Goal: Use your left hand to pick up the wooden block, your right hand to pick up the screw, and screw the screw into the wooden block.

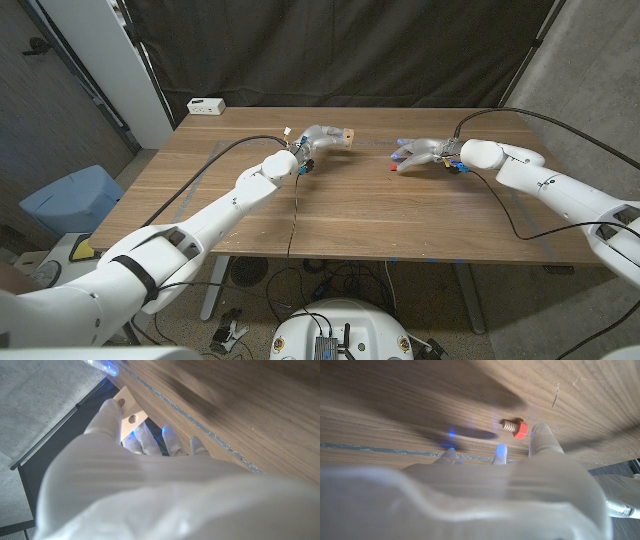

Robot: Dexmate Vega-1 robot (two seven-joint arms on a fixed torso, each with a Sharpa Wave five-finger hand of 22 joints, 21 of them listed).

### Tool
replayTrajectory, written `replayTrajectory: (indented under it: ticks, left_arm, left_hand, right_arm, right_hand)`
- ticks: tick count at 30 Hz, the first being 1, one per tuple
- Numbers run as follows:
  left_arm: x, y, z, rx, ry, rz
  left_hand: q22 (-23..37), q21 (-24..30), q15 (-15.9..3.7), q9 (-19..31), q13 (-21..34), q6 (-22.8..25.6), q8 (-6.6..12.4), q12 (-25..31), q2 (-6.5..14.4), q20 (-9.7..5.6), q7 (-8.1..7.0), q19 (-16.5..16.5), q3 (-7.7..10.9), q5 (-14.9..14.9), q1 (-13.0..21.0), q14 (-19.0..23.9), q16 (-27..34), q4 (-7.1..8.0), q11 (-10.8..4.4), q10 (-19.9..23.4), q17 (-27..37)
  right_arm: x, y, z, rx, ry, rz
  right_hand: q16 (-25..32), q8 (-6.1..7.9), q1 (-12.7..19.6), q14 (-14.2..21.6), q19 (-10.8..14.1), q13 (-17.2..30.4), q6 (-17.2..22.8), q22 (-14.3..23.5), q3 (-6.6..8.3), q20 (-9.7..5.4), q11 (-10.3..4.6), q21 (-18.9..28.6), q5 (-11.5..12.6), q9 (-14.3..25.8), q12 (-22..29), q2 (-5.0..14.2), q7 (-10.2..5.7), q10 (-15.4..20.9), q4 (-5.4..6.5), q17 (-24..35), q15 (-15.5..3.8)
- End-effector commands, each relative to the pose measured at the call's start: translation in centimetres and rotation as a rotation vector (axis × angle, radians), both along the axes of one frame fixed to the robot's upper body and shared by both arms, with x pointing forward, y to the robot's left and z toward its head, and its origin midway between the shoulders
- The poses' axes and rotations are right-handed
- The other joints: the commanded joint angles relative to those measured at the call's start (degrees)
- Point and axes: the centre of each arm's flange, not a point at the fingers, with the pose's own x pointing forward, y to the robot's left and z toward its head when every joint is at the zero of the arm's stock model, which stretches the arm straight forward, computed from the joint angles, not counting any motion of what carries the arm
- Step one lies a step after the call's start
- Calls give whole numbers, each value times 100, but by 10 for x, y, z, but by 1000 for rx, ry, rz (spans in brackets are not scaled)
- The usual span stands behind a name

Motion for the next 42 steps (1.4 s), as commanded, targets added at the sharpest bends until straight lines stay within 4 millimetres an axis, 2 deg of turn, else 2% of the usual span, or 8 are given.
replayTrajectory:
  ticks: [1, 32, 42]
  left_arm:
    - [5, 0, 1, 3, 9, -7]
    - [1, -3, -4, 8, 21, -11]
    - [0, -1, -5, 9, 23, -7]
  left_hand:
    - [9, 10, -249, 24, 36, 76, 44, 45, 99, 16, -3, -28, 14, 45, -46, -22, -2, 24, -30, 22, 22]
    - [9, 21, -239, 28, 49, 97, 44, -7, 134, 16, 17, -27, -4, 51, -56, -13, 1, 30, -20, 9, 22]
    - [9, 26, -239, 29, 56, 85, 38, -31, 146, 15, 29, -21, -12, 52, -61, 0, 7, 32, -16, -6, 21]
  right_arm:
    - [2, 6, -1, -10, -11, -2]
    - [0, 9, -16, -20, -79, -11]
    - [3, 11, -18, -14, -97, -9]
  right_hand:
    - [34, 41, -49, -350, 30, 13, 70, 28, 15, 6, 48, 24, -26, 29, 32, -2, -6, -342, 18, 8, 11]
    - [73, 164, 140, -248, 153, 10, 372, 27, 72, -20, -27, 54, 31, 62, 75, -41, -15, -238, -75, -5, -26]
    - [82, 296, 281, -200, 208, 6, 645, 28, 116, -29, -86, 57, 67, 107, 92, -46, -8, -154, -105, -11, -59]
